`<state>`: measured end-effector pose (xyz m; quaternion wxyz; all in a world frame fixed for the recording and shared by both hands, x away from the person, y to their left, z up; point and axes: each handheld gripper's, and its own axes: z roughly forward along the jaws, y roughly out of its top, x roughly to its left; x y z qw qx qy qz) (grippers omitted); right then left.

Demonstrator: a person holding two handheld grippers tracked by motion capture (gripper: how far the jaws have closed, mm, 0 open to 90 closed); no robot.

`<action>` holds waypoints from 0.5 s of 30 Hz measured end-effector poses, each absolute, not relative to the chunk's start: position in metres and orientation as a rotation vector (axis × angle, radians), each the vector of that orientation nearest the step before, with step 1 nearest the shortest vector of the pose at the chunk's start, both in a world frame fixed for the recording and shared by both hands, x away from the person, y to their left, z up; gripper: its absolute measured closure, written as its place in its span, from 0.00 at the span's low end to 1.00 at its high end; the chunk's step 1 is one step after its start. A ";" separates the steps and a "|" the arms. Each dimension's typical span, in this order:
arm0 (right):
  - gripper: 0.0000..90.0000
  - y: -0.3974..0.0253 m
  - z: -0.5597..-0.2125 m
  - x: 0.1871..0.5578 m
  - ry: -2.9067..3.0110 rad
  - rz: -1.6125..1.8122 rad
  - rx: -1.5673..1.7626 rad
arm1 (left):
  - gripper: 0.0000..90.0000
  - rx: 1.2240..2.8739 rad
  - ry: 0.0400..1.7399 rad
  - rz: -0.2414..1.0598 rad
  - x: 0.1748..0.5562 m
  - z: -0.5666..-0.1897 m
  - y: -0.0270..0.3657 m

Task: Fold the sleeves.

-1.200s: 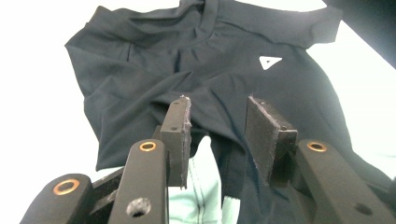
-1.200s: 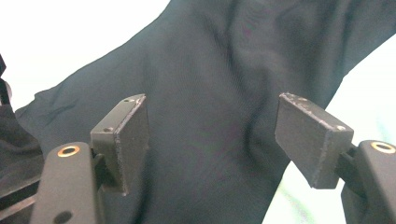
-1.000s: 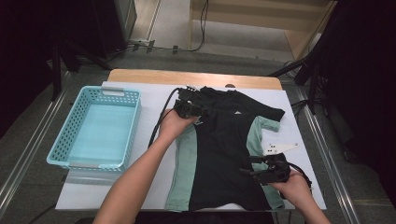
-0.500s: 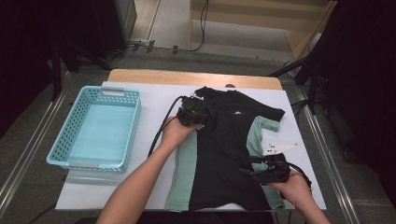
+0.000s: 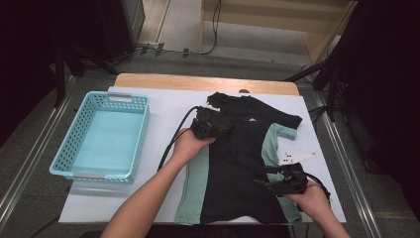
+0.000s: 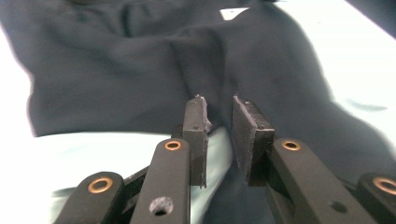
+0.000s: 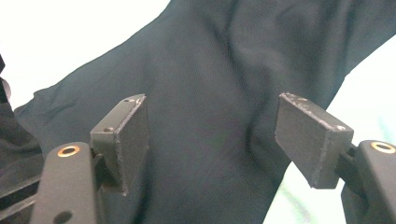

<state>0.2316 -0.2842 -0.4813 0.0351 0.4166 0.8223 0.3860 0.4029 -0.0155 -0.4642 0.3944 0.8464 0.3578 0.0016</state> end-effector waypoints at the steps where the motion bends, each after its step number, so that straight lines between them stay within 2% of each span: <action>1: 0.28 -0.284 -0.481 0.232 2.526 1.185 1.282 | 0.81 2.157 0.879 0.003 0.399 -0.461 -0.017; 6: 0.28 -0.285 -0.481 0.231 2.526 1.185 1.284 | 0.76 2.153 0.869 -0.008 0.395 -0.456 -0.015; 9: 0.28 -0.285 -0.481 0.232 2.526 1.187 1.285 | 0.67 2.145 0.874 -0.022 0.394 -0.452 -0.011; 11: 0.28 -0.285 -0.481 0.232 2.526 1.187 1.285 | 0.60 2.145 0.884 -0.084 0.395 -0.450 -0.007; 15: 0.28 -0.286 -0.481 0.232 2.524 1.187 1.289 | 0.54 2.148 0.886 -0.089 0.394 -0.450 -0.002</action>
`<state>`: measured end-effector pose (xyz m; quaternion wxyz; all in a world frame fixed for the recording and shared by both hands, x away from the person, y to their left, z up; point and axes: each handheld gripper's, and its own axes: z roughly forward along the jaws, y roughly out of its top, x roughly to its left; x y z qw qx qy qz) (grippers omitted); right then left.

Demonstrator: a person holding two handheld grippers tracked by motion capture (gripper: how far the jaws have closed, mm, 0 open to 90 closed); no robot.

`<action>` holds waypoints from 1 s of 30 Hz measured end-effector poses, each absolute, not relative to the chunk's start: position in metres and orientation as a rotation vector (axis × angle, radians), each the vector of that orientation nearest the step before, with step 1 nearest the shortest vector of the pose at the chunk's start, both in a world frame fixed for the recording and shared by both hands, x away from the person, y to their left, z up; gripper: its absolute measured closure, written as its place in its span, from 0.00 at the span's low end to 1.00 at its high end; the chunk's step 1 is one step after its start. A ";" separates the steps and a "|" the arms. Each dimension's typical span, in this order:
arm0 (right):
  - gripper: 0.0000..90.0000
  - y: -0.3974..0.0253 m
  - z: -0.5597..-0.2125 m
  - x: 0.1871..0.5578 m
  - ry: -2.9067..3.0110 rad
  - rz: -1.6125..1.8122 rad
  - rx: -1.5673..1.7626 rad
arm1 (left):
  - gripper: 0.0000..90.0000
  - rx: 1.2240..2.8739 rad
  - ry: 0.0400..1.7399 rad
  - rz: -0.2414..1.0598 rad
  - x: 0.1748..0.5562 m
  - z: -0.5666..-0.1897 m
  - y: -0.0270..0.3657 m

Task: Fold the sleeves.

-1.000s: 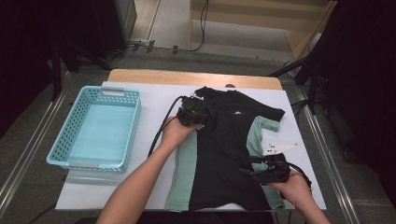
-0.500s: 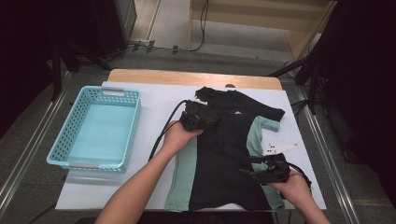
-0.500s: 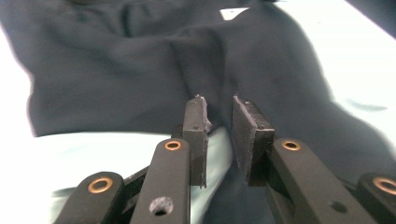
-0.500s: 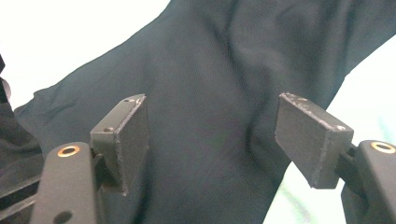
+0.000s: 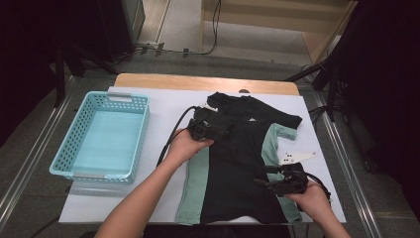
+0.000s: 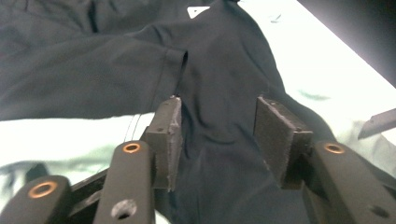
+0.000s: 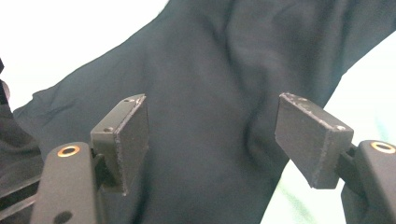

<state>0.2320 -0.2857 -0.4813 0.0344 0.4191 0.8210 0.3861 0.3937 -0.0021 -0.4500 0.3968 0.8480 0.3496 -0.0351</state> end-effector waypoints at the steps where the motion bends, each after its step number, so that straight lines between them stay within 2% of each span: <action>1: 0.28 -0.286 -0.481 0.232 2.518 1.188 1.293 | 0.51 2.143 0.888 -0.088 0.393 -0.450 0.000; 9: 0.28 -0.288 -0.480 0.232 2.509 1.195 1.296 | 0.42 2.140 0.874 -0.076 0.389 -0.450 0.015; 30: 0.28 -0.298 -0.477 0.232 2.474 1.213 1.326 | 0.38 2.128 0.826 -0.082 0.369 -0.440 0.044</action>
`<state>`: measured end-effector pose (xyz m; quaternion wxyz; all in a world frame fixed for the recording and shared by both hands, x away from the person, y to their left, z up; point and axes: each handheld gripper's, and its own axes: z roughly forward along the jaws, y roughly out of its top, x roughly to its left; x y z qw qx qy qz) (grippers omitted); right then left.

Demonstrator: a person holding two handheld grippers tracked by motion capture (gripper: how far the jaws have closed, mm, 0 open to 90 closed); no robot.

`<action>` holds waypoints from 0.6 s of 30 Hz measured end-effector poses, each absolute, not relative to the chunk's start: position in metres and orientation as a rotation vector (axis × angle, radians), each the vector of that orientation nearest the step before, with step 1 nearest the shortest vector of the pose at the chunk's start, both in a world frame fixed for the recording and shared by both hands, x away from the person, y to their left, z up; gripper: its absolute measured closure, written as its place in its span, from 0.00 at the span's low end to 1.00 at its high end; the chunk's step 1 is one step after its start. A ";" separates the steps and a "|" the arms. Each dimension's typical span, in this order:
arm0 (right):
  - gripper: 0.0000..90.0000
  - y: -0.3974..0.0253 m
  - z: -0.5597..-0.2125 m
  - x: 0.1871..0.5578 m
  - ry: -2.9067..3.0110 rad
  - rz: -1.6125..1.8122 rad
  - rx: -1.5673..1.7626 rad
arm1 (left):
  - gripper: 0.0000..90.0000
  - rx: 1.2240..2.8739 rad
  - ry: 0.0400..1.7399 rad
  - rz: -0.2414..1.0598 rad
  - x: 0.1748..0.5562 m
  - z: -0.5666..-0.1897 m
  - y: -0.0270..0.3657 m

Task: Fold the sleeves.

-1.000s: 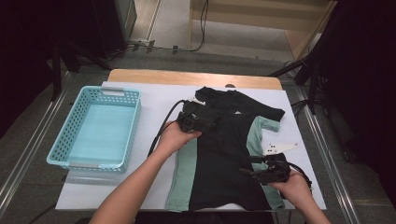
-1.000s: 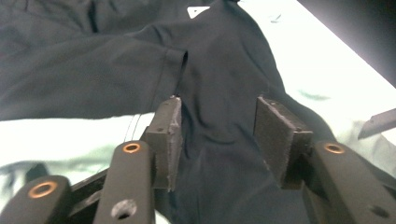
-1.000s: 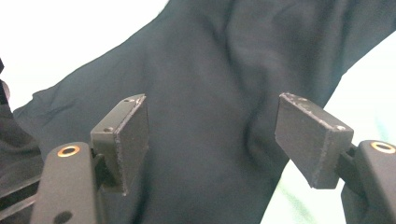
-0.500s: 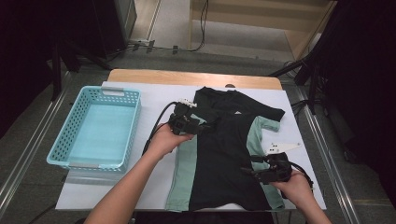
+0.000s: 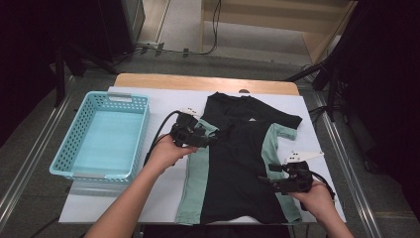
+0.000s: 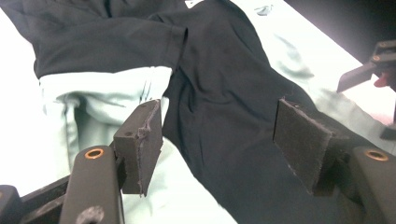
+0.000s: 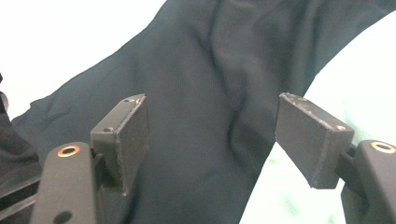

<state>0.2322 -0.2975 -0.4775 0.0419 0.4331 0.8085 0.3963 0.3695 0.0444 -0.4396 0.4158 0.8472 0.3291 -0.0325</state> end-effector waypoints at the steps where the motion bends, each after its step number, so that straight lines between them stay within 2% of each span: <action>1: 0.28 -0.298 -0.477 0.232 2.469 1.215 1.331 | 0.38 2.129 0.818 -0.081 0.367 -0.438 0.048; 5: 0.28 -0.299 -0.477 0.232 2.468 1.216 1.331 | 0.33 2.125 0.807 -0.070 0.362 -0.436 0.056; 18: 0.28 -0.300 -0.476 0.233 2.463 1.222 1.342 | 0.33 2.110 0.805 -0.047 0.343 -0.437 0.076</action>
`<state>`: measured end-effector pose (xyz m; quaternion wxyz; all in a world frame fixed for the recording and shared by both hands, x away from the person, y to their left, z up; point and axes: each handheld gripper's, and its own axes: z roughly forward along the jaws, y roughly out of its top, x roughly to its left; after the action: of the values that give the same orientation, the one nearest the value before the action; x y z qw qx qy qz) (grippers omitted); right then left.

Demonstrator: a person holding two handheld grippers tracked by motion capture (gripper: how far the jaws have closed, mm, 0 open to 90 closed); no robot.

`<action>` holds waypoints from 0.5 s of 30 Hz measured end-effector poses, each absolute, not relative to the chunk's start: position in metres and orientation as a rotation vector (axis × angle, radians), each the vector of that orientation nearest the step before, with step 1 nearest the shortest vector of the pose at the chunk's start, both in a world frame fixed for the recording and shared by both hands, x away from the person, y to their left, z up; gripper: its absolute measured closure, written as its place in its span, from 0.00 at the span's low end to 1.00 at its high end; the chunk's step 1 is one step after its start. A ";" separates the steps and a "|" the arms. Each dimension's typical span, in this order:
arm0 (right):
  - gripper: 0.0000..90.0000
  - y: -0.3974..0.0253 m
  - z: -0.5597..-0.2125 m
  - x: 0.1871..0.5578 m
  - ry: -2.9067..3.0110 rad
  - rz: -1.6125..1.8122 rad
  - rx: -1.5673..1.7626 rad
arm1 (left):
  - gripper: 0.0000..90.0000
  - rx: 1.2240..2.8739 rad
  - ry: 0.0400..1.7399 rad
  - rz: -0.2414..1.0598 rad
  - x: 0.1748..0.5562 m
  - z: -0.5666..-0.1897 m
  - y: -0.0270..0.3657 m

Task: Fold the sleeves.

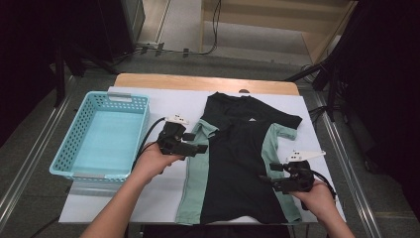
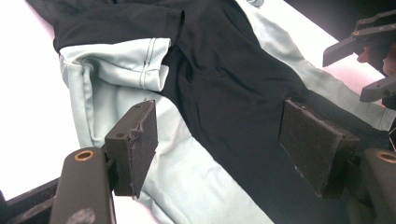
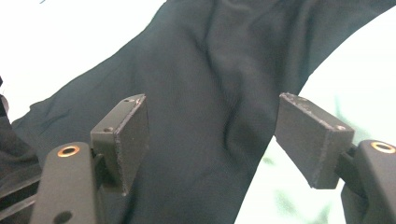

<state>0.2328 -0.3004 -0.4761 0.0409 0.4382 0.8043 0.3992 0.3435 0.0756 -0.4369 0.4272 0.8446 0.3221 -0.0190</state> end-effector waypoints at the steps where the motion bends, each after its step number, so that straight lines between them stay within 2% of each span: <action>1: 0.27 -0.301 -0.476 0.233 2.461 1.222 1.343 | 0.33 2.115 0.808 -0.039 0.342 -0.437 0.076; 15: 0.27 -0.304 -0.475 0.234 2.440 1.238 1.356 | 0.33 2.130 0.795 -0.017 0.322 -0.444 0.089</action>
<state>0.2342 -0.3042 -0.4745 0.0440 0.4435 0.7983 0.4051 0.3221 0.0894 -0.4438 0.4203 0.8501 0.3173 -0.0066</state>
